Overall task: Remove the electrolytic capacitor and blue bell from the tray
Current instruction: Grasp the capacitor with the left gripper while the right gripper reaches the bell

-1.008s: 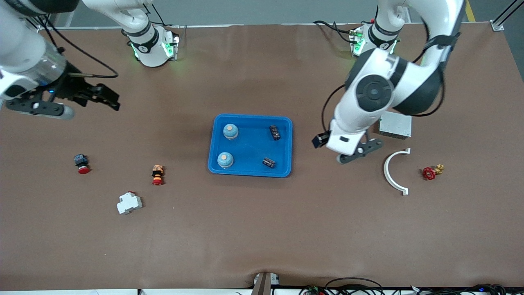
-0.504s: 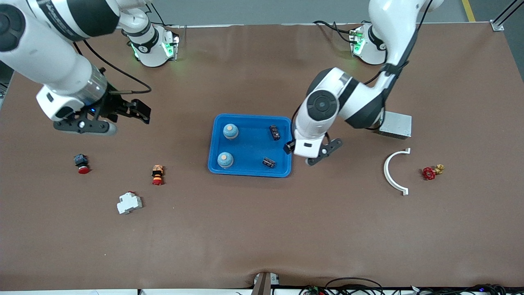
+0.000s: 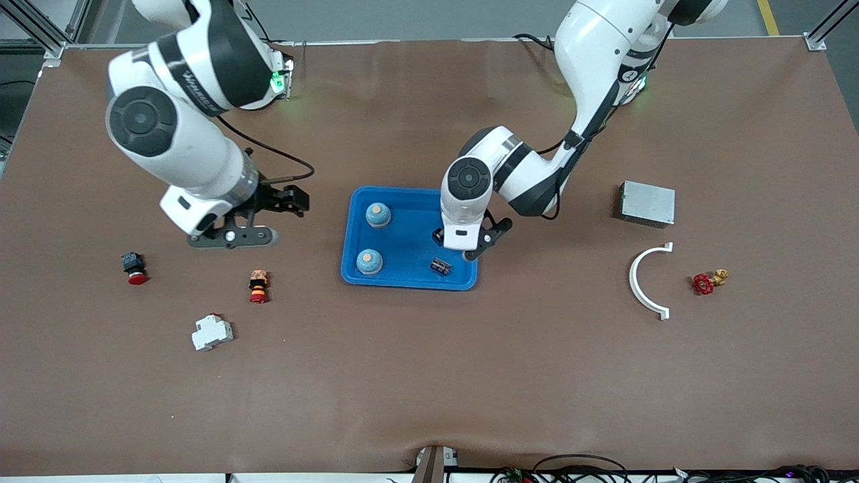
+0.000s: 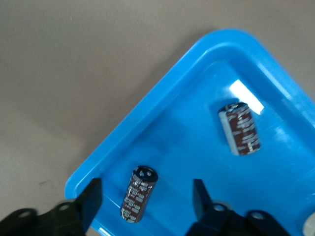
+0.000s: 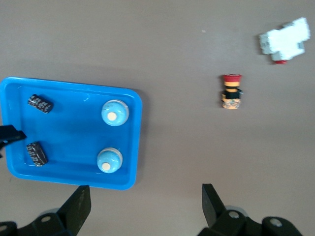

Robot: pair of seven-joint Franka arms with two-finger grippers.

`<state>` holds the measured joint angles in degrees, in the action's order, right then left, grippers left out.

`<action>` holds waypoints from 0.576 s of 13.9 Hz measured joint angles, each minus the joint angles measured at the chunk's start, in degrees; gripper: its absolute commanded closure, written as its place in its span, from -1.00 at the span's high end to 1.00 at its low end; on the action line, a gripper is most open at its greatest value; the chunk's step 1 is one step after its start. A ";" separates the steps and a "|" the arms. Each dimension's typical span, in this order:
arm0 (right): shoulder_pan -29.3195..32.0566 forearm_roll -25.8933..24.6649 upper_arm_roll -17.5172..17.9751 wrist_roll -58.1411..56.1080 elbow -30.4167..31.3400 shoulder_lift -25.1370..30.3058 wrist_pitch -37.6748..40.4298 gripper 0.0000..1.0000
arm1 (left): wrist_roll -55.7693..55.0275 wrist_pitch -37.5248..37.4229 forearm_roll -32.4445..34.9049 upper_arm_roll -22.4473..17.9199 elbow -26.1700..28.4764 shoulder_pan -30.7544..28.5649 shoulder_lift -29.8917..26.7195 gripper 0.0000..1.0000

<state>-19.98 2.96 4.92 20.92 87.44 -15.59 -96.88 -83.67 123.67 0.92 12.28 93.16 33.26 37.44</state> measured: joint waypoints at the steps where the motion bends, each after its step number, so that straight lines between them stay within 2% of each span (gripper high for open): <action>1: -0.67 0.00 0.00 0.01 -0.24 -0.99 -0.94 1.00 | -0.18 0.00 0.00 0.00 0.32 0.35 0.35 0.06; 5: -1.23 0.00 -0.01 -0.01 -1.19 -3.10 -3.45 1.00 | -0.80 1.01 0.00 0.00 0.88 1.85 3.13 0.09; 6: -1.47 0.00 -0.01 -0.04 -1.20 -3.75 -4.97 1.00 | -1.07 1.95 0.00 0.00 0.90 2.25 3.84 -0.03; 7: -1.83 0.00 -0.01 -0.05 -1.21 -4.47 -5.88 1.00 | -1.41 3.12 0.00 0.00 0.90 2.48 4.43 -0.56; 8: -2.18 0.00 -0.01 -0.05 -1.23 -5.09 -6.29 1.00 | -1.53 4.02 0.00 0.00 0.94 2.58 4.93 -1.00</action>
<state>-22.15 2.96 4.90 20.87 86.21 -20.68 -103.17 -85.20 127.68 0.92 12.28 94.10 35.84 42.37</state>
